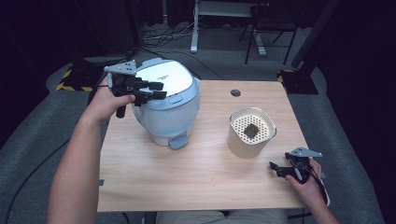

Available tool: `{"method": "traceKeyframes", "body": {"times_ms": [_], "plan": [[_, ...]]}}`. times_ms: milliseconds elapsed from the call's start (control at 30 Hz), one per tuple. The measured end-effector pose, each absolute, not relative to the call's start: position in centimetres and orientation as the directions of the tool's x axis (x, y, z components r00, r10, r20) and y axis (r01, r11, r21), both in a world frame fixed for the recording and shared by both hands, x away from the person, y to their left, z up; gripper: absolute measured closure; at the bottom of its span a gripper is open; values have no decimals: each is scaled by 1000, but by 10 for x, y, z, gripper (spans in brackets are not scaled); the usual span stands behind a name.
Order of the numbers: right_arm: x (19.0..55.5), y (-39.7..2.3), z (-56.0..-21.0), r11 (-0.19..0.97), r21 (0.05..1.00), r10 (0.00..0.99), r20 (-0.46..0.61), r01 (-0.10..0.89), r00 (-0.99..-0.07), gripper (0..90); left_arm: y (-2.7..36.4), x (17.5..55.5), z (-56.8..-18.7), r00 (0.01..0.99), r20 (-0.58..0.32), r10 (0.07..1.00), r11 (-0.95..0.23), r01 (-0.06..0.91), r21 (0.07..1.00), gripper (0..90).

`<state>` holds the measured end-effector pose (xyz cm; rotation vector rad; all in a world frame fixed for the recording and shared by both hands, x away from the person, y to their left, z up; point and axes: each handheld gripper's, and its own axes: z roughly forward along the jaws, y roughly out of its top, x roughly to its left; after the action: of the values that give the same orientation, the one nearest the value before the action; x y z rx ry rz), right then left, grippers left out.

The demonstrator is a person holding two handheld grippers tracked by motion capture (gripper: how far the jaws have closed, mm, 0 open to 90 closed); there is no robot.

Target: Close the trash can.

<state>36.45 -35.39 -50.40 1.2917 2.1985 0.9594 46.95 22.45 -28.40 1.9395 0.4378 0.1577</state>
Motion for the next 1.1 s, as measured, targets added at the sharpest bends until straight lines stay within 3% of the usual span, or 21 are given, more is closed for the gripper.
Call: {"method": "traceKeyframes", "body": {"times_ms": [467, 967, 1100], "plan": [[364, -354, -504, 333, 735, 875, -7, 591, -484, 152, 215, 472, -285, 898, -49, 438, -345, 218, 913, 573], [364, -354, -504, 334, 735, 874, -7, 590, -486, 157, 199, 466, -276, 861, 76, 503, -476, 203, 855, 576], [364, -354, -504, 334, 736, 873, -7, 589, -487, 162, 197, 466, -276, 852, 60, 519, -466, 223, 856, 584]]}}
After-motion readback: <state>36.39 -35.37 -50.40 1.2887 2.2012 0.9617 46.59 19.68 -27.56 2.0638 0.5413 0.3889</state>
